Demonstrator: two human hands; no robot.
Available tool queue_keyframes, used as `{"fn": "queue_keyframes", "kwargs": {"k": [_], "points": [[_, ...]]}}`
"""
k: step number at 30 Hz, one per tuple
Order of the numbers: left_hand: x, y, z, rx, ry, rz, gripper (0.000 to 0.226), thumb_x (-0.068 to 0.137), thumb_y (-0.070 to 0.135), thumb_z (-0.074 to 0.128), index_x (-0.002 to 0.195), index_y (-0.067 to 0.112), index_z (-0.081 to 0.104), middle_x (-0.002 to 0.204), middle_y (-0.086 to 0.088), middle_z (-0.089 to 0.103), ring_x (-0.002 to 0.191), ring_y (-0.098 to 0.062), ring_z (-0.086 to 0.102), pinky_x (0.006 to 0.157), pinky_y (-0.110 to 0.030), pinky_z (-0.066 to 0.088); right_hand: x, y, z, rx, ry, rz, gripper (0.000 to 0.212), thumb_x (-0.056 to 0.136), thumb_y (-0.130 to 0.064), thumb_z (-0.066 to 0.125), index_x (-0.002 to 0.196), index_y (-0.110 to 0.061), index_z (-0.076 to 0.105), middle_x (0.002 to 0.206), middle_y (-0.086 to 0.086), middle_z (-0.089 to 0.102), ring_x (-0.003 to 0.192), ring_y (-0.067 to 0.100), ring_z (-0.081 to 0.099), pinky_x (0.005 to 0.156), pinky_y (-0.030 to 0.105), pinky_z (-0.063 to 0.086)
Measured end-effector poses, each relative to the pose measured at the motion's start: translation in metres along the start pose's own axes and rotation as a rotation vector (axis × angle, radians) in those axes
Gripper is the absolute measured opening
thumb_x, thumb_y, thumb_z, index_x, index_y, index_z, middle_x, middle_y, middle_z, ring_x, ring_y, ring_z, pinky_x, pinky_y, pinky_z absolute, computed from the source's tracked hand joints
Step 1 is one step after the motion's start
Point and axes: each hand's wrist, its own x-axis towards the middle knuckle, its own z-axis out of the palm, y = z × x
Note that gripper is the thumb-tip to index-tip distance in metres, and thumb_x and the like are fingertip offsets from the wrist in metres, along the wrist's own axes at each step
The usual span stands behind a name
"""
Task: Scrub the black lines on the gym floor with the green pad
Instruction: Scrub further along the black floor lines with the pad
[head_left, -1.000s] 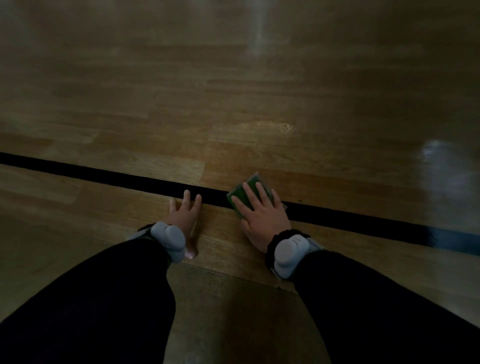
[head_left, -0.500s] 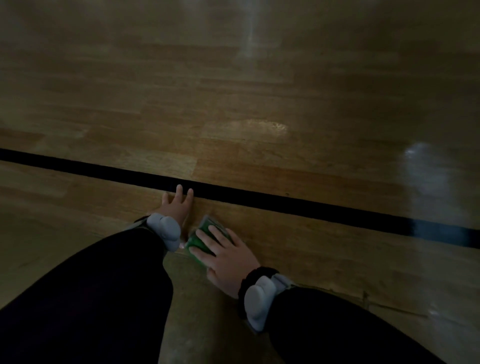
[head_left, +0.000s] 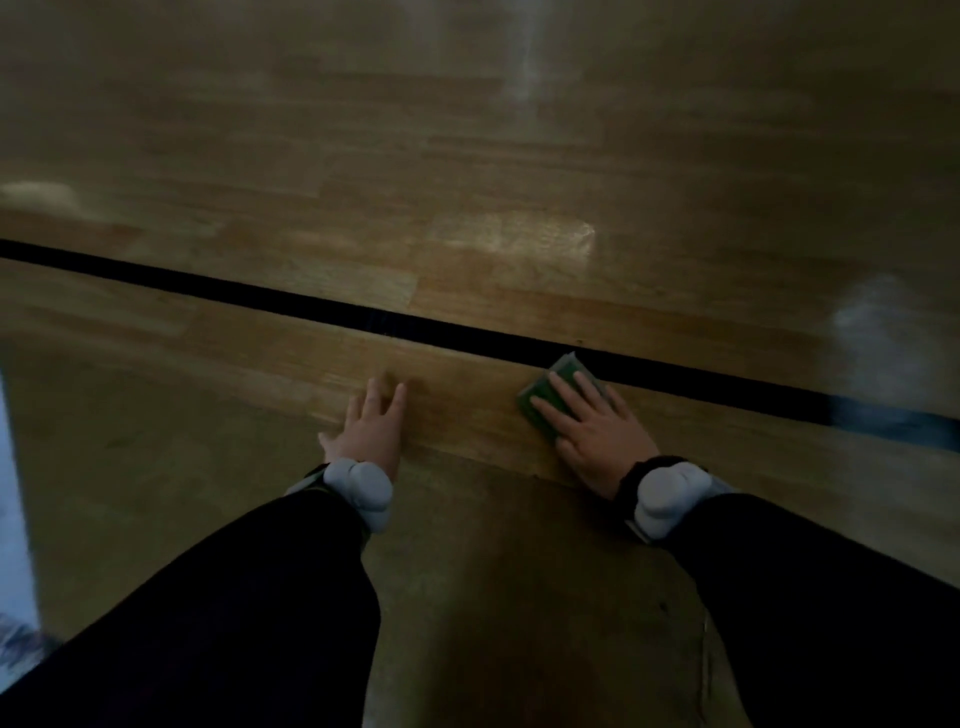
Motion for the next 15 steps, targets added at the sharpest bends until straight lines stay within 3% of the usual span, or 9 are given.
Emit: {"fn": "queue_keyframes", "kwargs": {"k": [5,12,15], "points": [[-0.024,-0.003,0.003,-0.026,0.011,0.018,0.086,0.091,-0.004,0.049,0.151,0.029,-0.002,0.159,-0.003,-0.017,0.147,-0.031,-0.008,0.112,-0.061,0.022,-0.035,-0.020,0.013,-0.015,-0.037,-0.082,0.055,0.098,-0.042,0.009,0.150,-0.039,-0.007,0.159,-0.003,-0.020,0.147,0.023,-0.019,0.118,0.045,-0.010],[-0.045,0.012,-0.005,0.041,0.082,0.065,0.083,0.092,-0.002,0.049,0.152,0.024,-0.002,0.159,-0.008,-0.015,0.148,-0.030,-0.003,0.114,-0.051,0.028,-0.079,-0.065,0.030,-0.031,-0.130,-0.305,0.057,0.103,-0.035,0.027,0.151,-0.038,-0.003,0.159,-0.002,-0.021,0.142,0.024,-0.027,0.105,0.042,-0.024],[-0.050,0.017,0.002,0.080,0.075,0.089,0.085,0.091,-0.004,0.050,0.152,0.025,-0.001,0.158,-0.007,-0.018,0.148,-0.030,-0.002,0.115,-0.049,0.028,-0.095,-0.079,0.040,-0.010,-0.194,-0.445,0.058,0.101,-0.035,0.031,0.151,-0.040,0.001,0.159,-0.005,-0.019,0.135,0.018,-0.031,0.109,0.047,-0.022]]}}
